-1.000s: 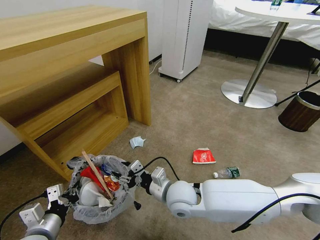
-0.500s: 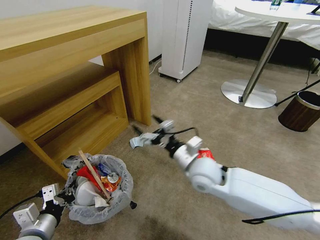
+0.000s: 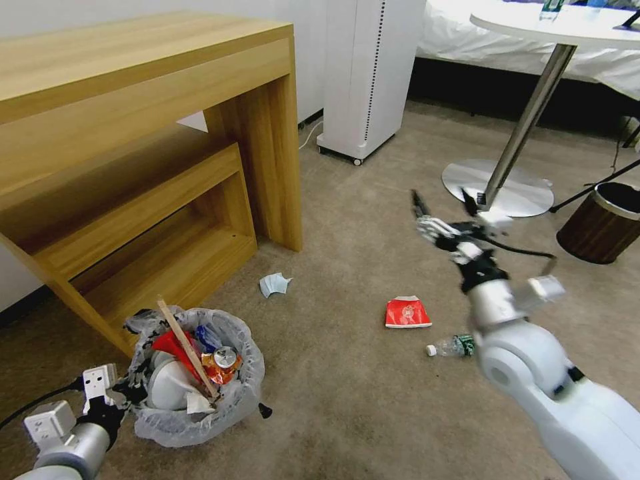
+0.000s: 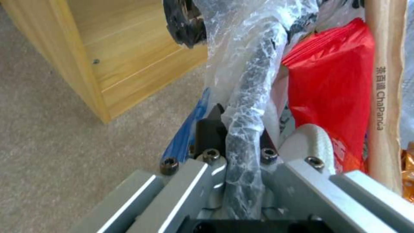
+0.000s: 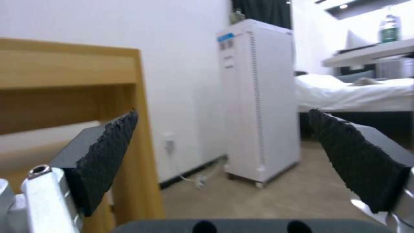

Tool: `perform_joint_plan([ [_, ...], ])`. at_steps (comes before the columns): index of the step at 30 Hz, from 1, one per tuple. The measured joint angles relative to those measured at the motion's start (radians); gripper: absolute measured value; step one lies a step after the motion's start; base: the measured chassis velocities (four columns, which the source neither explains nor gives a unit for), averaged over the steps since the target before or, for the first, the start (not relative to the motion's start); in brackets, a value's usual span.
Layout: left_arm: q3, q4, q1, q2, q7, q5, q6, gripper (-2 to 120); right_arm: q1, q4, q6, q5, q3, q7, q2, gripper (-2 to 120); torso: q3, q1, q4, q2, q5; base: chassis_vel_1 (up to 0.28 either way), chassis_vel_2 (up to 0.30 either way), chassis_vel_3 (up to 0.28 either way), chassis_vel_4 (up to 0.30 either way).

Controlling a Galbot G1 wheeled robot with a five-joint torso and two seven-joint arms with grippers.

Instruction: Pick up the trash bin and place the garbage on the floor into it.

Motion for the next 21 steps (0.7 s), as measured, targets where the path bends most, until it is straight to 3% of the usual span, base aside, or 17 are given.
perform_joint_plan([
  [8, 0.024, 0.009, -0.009, 0.011, 0.006, 0.006, 0.000, 1, -0.124, 0.001, 0.052, -0.113, 0.087, -0.020, 0.091, 100, 0.000, 0.000, 0.0001, 0.000, 0.0000, 0.000, 0.000, 0.000, 0.000],
  [21, 0.031, 0.004, -0.007, 0.045, 0.014, 0.007, -0.003, 1, -0.191, -0.028, 0.027, -0.282, 0.168, 0.050, 0.243, 100, 0.000, 0.000, 0.0001, 0.000, -0.0001, 0.000, 0.000, 0.000, 0.000],
])
